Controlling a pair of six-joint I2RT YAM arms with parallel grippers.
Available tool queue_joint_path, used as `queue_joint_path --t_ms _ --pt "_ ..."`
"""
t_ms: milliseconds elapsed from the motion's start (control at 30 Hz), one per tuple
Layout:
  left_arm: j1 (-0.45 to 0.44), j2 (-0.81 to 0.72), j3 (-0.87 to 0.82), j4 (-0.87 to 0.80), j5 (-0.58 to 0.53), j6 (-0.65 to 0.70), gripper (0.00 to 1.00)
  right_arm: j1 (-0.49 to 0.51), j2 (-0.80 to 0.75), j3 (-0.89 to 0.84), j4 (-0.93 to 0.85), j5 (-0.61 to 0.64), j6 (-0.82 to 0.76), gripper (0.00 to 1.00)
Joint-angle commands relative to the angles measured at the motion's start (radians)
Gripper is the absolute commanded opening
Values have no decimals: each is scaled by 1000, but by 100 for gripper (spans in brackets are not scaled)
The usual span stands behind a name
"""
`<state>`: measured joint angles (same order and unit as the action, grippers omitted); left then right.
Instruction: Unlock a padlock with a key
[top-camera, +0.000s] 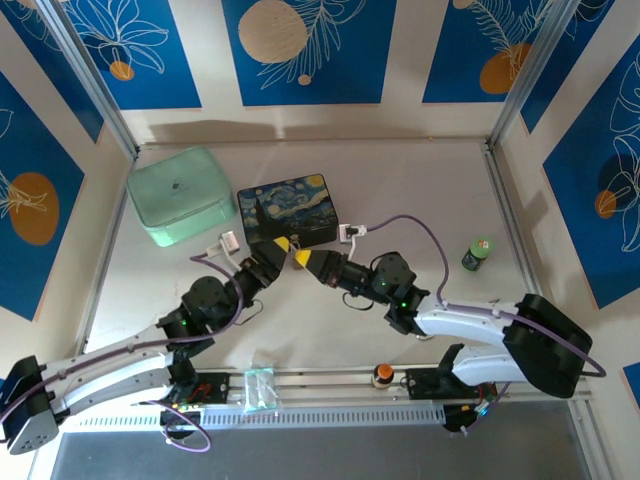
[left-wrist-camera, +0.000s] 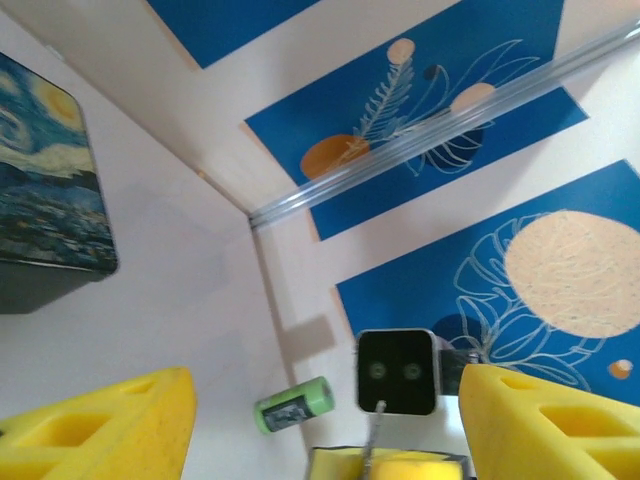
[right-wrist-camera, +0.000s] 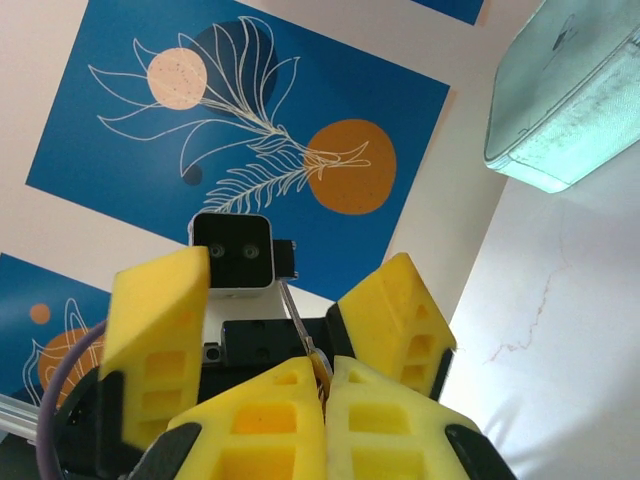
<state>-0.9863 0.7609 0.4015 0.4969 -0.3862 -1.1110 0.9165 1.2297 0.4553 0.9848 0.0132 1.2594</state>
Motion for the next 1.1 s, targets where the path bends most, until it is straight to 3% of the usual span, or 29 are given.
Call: queue_joint_path --t_ms 0,100,200,367,500,667,800,967,1067 --pt "1 -45 58 -180 -69 70 71 -19 -46 -27 -117 19 -45 0" --pt "10 -51 64 -264 -82 73 70 -51 -74 -18 -238 -28 -43 0" --pt "15 -18 101 -358 -70 180 69 -74 -120 19 -465 -58 -73 0" --pt "35 104 164 -460 -20 417 70 -81 -179 140 -984 62 -142 0" --pt "118 233 162 -440 107 449 70 -120 -178 143 -1066 39 -161 0" --pt "239 436 159 -270 320 506 70 -148 -179 138 -1101 18 -192 0" --pt "301 597 181 -150 417 560 73 -159 -184 142 -1127 9 -207 0" --pt "370 729 204 -41 474 537 82 -169 -201 135 -1142 -1 -209 0" --pt "388 772 216 -15 487 545 82 -174 -215 118 -1133 1 -200 0"
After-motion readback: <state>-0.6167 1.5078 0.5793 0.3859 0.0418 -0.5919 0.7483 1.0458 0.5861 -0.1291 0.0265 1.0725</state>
